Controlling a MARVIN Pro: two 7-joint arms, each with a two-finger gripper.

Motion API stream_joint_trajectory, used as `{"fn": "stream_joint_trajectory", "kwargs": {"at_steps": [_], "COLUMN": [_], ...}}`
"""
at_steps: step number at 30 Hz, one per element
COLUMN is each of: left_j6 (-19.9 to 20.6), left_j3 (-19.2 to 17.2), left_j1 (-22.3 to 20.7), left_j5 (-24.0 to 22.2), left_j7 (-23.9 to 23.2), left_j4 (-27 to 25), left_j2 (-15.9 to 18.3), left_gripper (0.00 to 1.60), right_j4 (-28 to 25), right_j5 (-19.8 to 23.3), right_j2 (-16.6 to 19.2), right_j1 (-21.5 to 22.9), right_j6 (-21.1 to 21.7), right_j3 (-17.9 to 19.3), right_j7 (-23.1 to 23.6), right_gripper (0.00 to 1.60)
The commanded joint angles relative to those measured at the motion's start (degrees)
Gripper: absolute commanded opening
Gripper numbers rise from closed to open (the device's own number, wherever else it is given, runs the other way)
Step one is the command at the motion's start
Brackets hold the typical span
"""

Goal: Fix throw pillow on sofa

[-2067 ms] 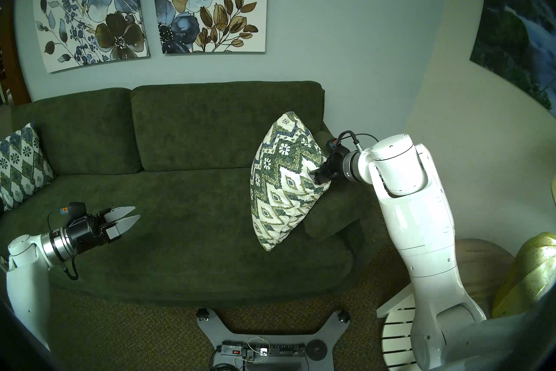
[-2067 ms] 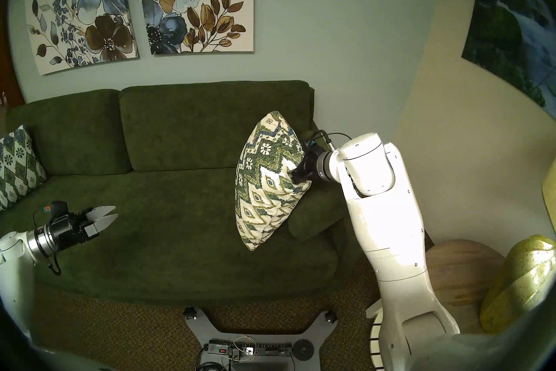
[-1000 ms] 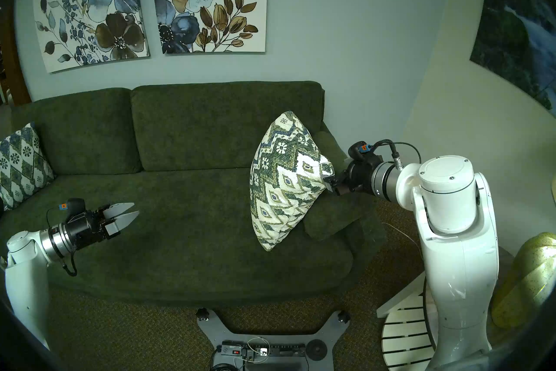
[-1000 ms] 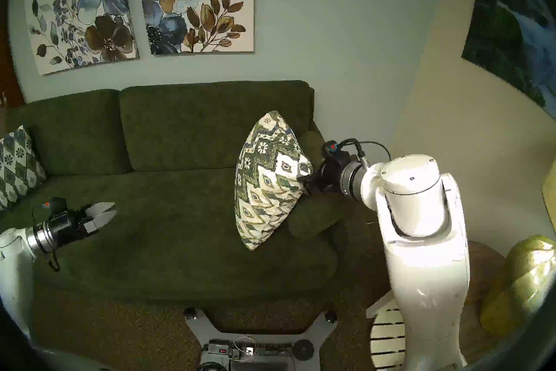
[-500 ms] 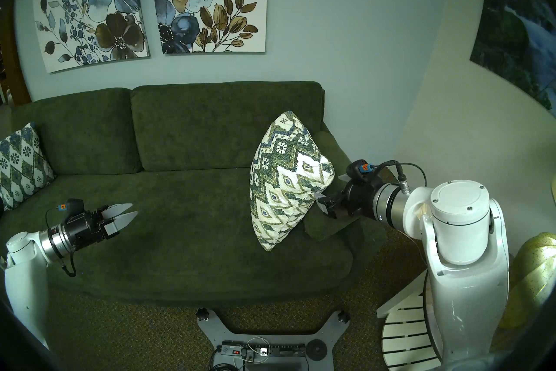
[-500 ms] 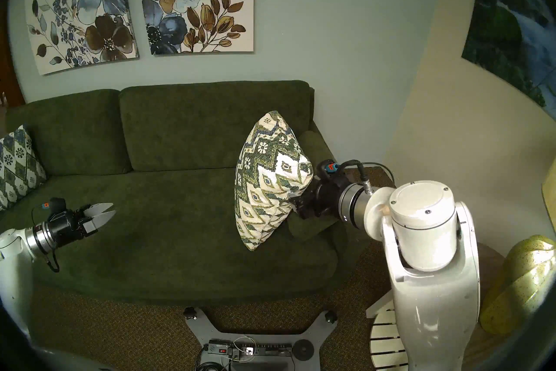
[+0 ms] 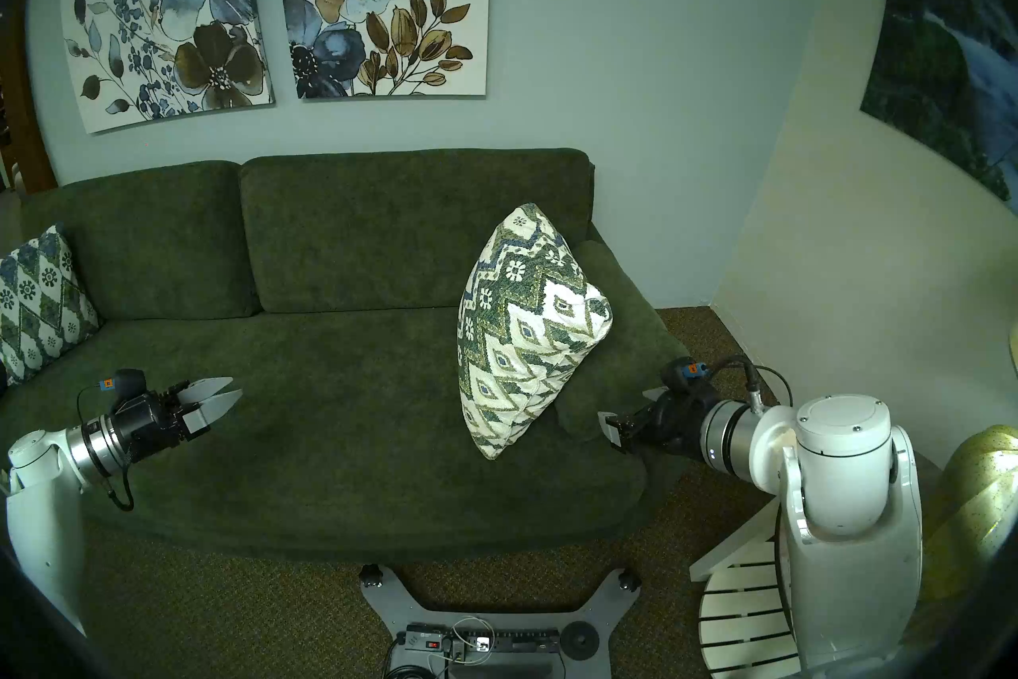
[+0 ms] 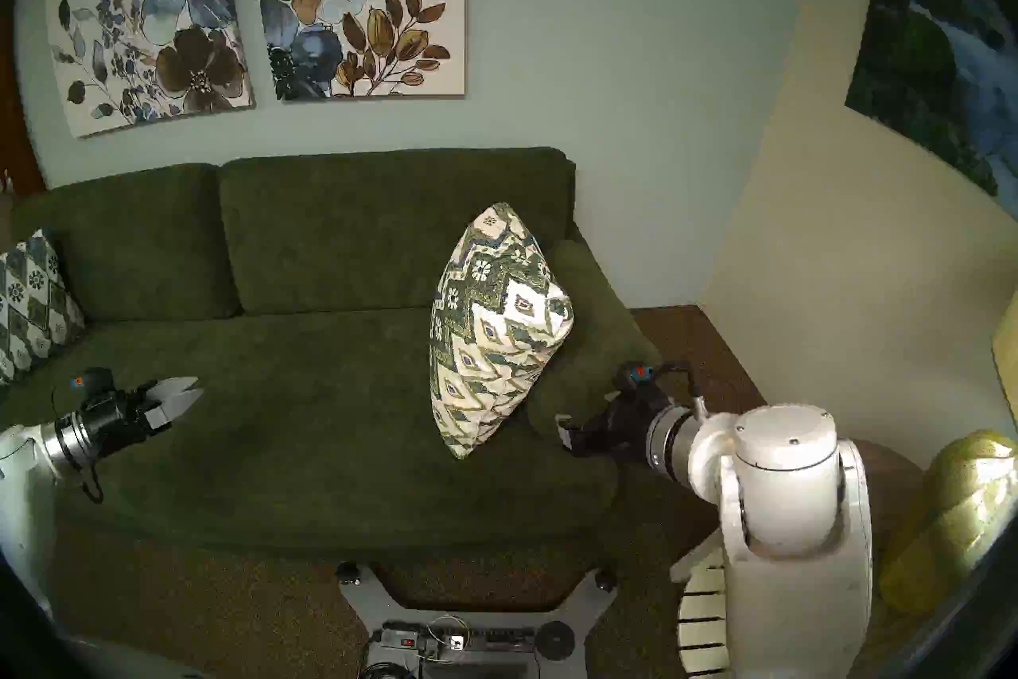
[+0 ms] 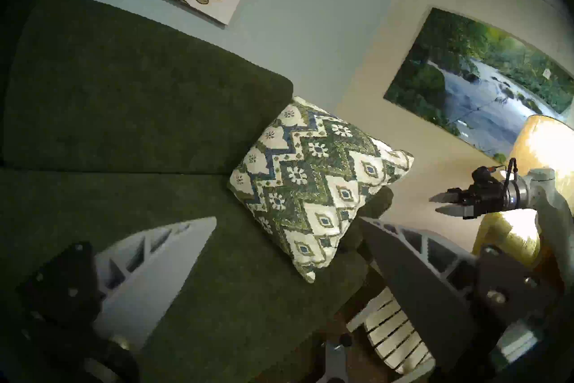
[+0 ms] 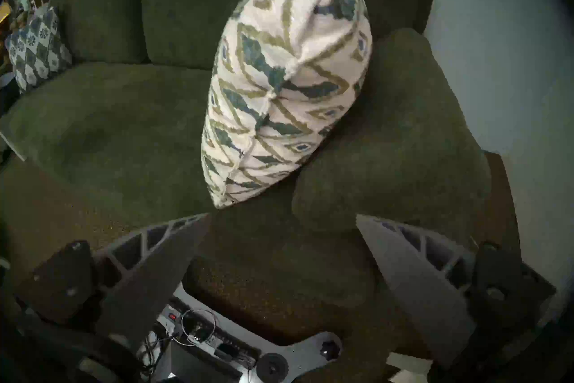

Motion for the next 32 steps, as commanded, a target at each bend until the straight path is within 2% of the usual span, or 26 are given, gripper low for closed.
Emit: {"fn": "stream_joint_trajectory", "kwargs": {"at_steps": [1, 8, 12, 14, 15, 16, 17, 18, 21, 26, 27, 30, 32], "left_j6": [-0.8, -2.46, -3.18, -3.43, -3.54, -3.61, -3.61, -3.72, -3.74, -3.63, -3.59, -3.41, -3.37], "left_j3": [-0.04, 2.99, 3.23, 3.04, 2.88, 2.76, 2.76, 2.5, 2.24, 1.78, 1.72, 1.52, 1.49], "left_j1": [0.38, -0.26, 0.22, 0.59, 0.82, 0.98, 0.98, 1.36, 1.73, 2.49, 2.61, 3.05, 3.13], "left_j5": [-0.35, -0.52, -0.55, -0.51, -0.47, -0.44, -0.44, -0.39, -0.34, -0.31, -0.31, -0.34, -0.35], "left_j7": [-1.05, -1.14, -0.08, 0.46, 0.83, 1.12, 1.12, 1.89, 2.63, 4.08, 4.31, 5.15, 5.31], "left_j4": [-0.93, -5.11, -7.36, -8.25, -8.79, -9.15, -9.15, -9.98, -10.75, -12.23, -12.46, -13.26, -13.41], "left_j2": [-0.48, -3.74, -5.02, -5.55, -5.87, -6.1, -6.1, -6.59, -7.02, -7.77, -7.88, -8.22, -8.29], "left_gripper": [1.6, 1.6, 1.6, 1.6, 1.6, 1.6, 1.6, 1.6, 1.6, 1.6, 1.6, 1.6, 1.6], "right_j4": [-2.58, -4.21, -4.47, -4.37, -3.74, -3.74, -3.74, -3.25, -3.19, -2.15, -2.14, -1.25, -1.08], "right_j5": [3.89, 8.62, 11.59, 12.44, 12.92, 13.14, 13.14, 14.24, 14.95, 16.55, 16.75, 17.64, 17.81], "right_j2": [-6.43, -10.73, -13.43, -14.17, -15.07, -14.74, -14.74, -15.92, -16.25, -17.63, -17.62, -18.41, -18.53], "right_j1": [-6.99, -9.69, -11.71, -12.4, -13.48, -13.19, -13.19, -14.39, -14.59, -16.13, -16.07, -17.0, -17.12], "right_j6": [-6.13, -12.92, -18.01, -18.99, -23.43, -21.35, -21.35, -25.69, -25.54, -31.89, -31.46, -36.21, -36.93], "right_j3": [3.67, 4.45, 4.94, 4.95, 5.02, 4.9, 4.9, 5.09, 5.12, 5.23, 5.24, 5.24, 5.24], "right_j7": [-0.69, -0.77, -1.16, -1.62, -1.98, -2.02, -2.02, -2.23, -2.43, -2.64, -2.64, -2.62, -2.59], "right_gripper": [1.6, 1.6, 1.6, 1.6, 1.6, 1.6, 1.6, 1.6, 1.6, 1.6, 1.6, 1.6, 1.6]}}
